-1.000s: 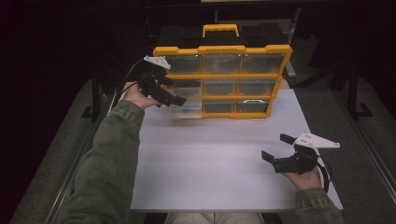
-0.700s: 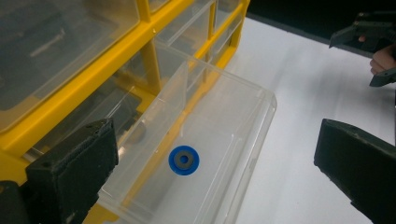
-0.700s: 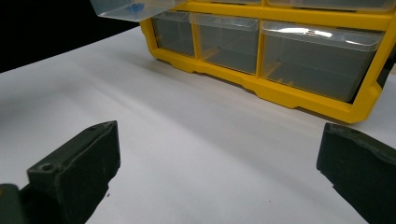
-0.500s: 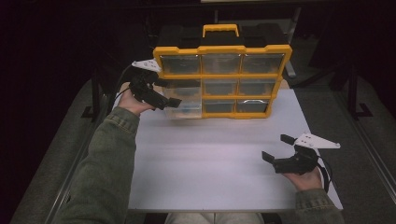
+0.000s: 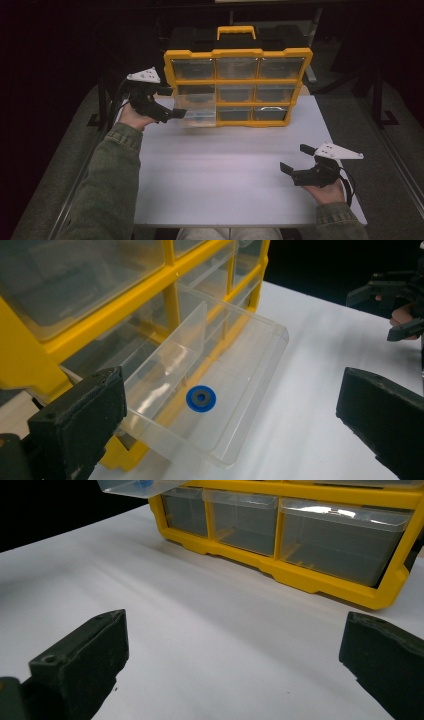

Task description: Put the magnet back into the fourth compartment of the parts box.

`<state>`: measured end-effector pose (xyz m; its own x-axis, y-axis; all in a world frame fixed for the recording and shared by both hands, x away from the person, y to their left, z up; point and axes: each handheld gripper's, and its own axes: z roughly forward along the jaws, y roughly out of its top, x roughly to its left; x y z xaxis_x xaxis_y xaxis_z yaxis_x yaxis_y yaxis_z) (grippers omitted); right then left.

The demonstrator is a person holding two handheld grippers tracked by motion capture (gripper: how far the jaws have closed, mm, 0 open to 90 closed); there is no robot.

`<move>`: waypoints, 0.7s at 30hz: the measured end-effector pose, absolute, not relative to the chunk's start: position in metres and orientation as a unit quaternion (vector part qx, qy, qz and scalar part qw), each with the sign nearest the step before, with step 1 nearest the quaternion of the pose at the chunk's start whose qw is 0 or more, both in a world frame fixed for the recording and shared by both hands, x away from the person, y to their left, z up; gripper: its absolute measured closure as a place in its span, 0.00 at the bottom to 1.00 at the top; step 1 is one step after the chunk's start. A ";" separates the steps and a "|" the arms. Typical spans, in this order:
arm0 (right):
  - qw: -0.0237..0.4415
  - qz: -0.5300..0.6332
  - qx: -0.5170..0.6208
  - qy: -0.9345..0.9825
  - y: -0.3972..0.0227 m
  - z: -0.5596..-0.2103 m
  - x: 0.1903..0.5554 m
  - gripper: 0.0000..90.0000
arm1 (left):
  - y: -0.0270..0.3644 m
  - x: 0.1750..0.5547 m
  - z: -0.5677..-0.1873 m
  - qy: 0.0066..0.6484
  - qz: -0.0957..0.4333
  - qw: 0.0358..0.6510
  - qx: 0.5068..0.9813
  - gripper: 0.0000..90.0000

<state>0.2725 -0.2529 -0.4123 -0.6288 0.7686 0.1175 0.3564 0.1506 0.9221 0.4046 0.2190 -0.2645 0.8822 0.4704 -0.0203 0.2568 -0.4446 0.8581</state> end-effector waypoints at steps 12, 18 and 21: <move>0.195 0.524 0.382 0.736 -0.252 -0.413 0.273 0.00 | 0.236 0.393 -0.279 0.231 0.119 0.487 0.834 0.00; 0.195 0.524 0.383 0.735 -0.253 -0.413 0.273 0.00 | 0.243 0.385 -0.286 0.236 0.125 0.494 0.827 0.00; 0.195 0.524 0.383 0.735 -0.253 -0.413 0.273 0.00 | 0.246 0.380 -0.290 0.240 0.130 0.496 0.824 0.00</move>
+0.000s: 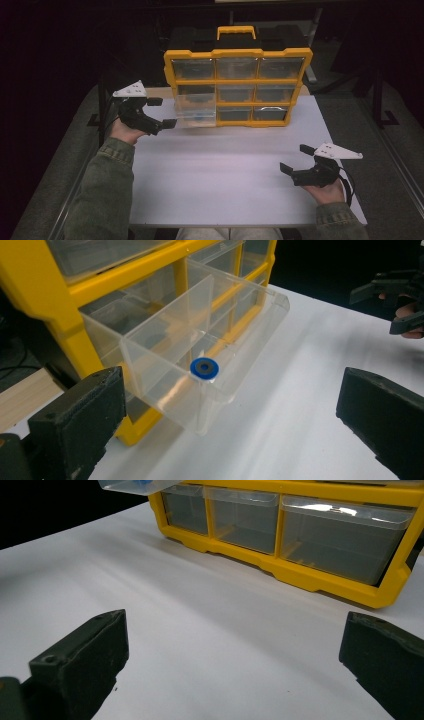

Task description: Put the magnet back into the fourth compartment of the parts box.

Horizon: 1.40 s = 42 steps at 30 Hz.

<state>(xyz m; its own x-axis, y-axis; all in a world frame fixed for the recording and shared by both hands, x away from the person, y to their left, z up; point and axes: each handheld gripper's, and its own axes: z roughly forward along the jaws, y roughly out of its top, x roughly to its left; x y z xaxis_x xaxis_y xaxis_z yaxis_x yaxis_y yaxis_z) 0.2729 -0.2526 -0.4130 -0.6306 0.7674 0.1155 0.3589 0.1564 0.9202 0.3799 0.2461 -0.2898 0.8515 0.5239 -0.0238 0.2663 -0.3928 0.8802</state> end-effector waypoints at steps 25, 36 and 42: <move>0.195 0.526 0.386 0.733 -0.254 -0.413 0.271 0.00 | 0.264 0.358 -0.331 0.268 0.127 0.528 0.796 0.00; 0.196 0.526 0.387 0.732 -0.254 -0.413 0.270 0.00 | 0.272 0.348 -0.343 0.273 0.135 0.539 0.785 0.00; 0.196 0.525 0.387 0.732 -0.254 -0.413 0.270 0.00 | 0.281 0.344 -0.351 0.283 0.137 0.543 0.778 0.00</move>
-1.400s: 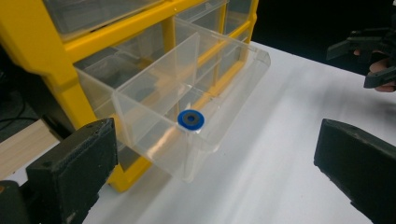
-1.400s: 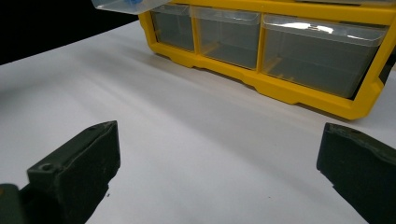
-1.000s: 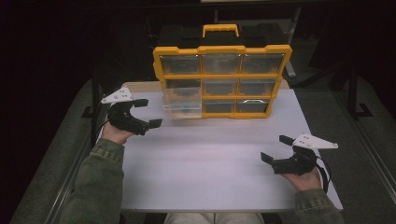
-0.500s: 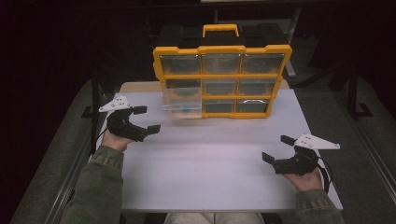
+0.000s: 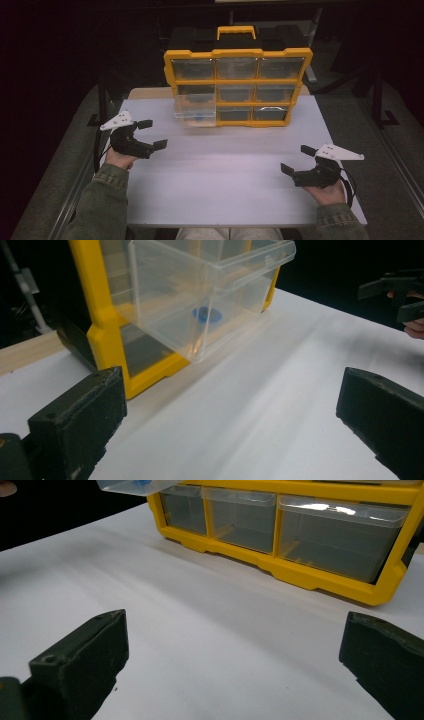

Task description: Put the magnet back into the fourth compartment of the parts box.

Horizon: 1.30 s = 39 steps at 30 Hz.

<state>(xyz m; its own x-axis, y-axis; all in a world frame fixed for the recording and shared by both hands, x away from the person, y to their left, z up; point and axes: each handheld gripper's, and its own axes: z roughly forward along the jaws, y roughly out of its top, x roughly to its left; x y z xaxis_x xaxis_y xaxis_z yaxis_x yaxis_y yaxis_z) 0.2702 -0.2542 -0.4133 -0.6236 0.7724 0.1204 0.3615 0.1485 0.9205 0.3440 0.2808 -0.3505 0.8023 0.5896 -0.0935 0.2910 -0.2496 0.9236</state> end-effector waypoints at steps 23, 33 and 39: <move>0.195 0.524 0.389 0.732 -0.254 -0.414 0.269 0.00 | 0.300 0.332 -0.378 0.308 0.156 0.553 0.758 0.00; 0.194 0.523 0.389 0.733 -0.254 -0.414 0.269 0.00 | 0.307 0.329 -0.387 0.323 0.162 0.557 0.748 0.00; 0.194 0.525 0.389 0.732 -0.255 -0.414 0.269 0.00 | 0.308 0.325 -0.395 0.328 0.161 0.552 0.749 0.00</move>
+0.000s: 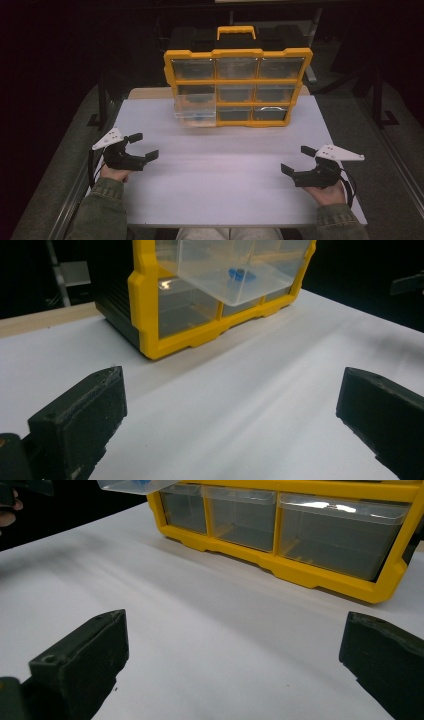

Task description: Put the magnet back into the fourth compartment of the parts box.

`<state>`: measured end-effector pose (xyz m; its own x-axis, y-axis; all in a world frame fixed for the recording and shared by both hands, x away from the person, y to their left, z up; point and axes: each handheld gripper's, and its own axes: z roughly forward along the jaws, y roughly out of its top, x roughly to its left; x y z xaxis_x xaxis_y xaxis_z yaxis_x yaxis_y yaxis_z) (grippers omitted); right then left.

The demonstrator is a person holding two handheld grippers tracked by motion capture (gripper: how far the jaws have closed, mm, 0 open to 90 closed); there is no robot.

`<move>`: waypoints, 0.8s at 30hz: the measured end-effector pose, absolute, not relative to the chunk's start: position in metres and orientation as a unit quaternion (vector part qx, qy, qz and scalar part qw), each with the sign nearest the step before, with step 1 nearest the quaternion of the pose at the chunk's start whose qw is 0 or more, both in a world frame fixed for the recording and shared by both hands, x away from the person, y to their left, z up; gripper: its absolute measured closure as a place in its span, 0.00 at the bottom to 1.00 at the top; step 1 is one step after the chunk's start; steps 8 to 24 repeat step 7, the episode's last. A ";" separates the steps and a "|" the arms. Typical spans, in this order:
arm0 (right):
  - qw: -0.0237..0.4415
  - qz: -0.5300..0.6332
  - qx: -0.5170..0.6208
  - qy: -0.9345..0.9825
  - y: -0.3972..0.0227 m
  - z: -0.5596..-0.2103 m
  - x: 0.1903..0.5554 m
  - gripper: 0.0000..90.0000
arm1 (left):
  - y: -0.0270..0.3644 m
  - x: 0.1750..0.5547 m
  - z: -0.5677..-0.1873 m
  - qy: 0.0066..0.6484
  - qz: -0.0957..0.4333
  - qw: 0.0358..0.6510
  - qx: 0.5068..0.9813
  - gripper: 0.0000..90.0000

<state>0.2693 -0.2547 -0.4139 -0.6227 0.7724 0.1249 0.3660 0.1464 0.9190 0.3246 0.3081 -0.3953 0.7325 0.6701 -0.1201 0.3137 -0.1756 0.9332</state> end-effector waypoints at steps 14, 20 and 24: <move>0.192 0.526 0.388 0.732 -0.254 -0.414 0.269 0.00 | 0.309 0.321 -0.397 0.330 0.166 0.555 0.746 0.00; 0.192 0.526 0.388 0.732 -0.254 -0.414 0.269 0.00 | 0.309 0.321 -0.397 0.330 0.166 0.555 0.746 0.00; 0.192 0.526 0.388 0.732 -0.254 -0.414 0.269 0.00 | 0.309 0.321 -0.397 0.330 0.166 0.555 0.746 0.00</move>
